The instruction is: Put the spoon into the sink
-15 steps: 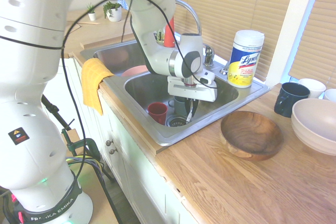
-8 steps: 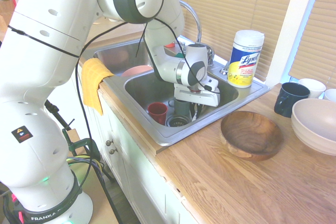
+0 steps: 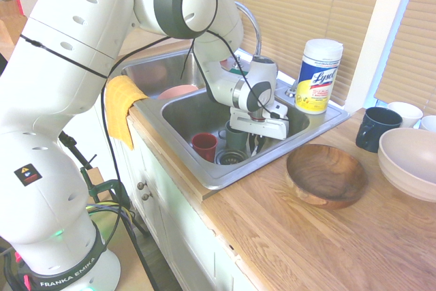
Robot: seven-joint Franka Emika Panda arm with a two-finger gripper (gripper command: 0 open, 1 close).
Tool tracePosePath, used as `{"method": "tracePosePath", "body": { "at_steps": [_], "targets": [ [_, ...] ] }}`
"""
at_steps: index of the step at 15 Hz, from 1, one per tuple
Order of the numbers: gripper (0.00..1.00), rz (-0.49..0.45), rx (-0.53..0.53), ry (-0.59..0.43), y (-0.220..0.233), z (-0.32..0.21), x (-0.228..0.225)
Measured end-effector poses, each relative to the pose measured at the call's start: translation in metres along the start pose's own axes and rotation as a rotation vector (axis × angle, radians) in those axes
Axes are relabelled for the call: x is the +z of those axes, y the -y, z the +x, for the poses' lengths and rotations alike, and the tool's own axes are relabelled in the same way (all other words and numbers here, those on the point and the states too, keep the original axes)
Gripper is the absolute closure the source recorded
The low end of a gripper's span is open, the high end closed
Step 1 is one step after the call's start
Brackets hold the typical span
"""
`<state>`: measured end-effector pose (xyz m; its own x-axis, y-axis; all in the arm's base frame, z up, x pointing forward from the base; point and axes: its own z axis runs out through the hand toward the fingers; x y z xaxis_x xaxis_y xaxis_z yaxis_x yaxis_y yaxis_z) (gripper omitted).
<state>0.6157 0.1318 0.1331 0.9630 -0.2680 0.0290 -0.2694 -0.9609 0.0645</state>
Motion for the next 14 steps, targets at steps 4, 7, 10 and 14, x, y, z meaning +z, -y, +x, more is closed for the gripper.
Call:
{"method": "tracePosePath", "body": {
  "at_steps": [4,7,10,14],
  "targets": [
    [0.00,0.002,-0.002,0.000,-0.001,0.001,0.000],
    [0.00,0.010,-0.005,-0.015,-0.003,-0.001,0.000],
    [0.00,0.029,-0.010,-0.056,-0.017,-0.008,-0.014],
    [0.00,0.054,0.007,-0.112,-0.042,-0.028,-0.064]
  ]
}}
